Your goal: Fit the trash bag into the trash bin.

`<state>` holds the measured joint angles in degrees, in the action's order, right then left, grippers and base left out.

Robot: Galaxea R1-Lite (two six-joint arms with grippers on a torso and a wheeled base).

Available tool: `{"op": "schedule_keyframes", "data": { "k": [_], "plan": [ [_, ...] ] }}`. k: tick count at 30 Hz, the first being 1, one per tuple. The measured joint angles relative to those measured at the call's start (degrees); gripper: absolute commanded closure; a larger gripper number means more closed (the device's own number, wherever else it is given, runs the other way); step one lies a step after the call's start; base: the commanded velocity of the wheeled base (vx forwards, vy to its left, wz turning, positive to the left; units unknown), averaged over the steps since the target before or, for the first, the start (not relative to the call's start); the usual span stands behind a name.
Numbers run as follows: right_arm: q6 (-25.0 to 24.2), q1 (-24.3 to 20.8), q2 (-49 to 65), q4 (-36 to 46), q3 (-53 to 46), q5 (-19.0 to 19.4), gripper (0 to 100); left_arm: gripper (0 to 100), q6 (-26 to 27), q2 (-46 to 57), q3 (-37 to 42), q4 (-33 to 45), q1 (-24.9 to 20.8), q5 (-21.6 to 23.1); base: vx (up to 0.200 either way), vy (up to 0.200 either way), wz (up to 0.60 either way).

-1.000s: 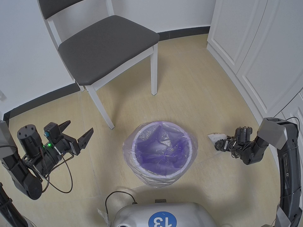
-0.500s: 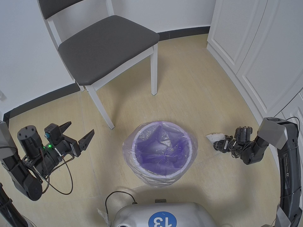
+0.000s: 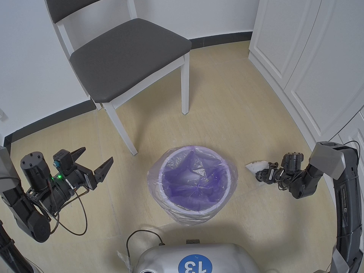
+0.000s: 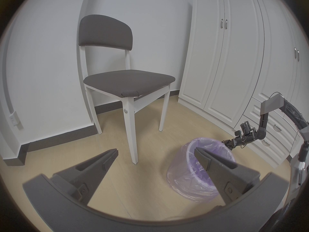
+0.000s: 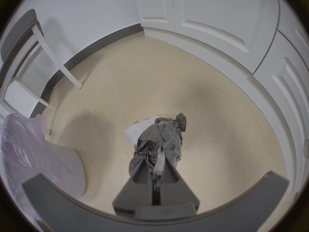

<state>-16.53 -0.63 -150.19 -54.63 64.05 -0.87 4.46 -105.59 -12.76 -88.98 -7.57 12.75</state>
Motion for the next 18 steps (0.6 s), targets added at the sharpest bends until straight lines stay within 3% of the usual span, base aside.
{"op": "schedule_keyframes", "data": {
  "k": [11,18],
  "plan": [
    [5.29,-1.97,0.11,-2.57,-2.76,1.3,100,0,-0.06,0.96,0.0,0.02,-0.28,0.07,0.0,0.0,0.0],
    [12.37,-2.69,0.13,-17.14,-8.37,1.95,100,0,-0.01,1.51,0.1,0.0,-0.33,0.05,0.0,0.0,0.0]
  ]
}}
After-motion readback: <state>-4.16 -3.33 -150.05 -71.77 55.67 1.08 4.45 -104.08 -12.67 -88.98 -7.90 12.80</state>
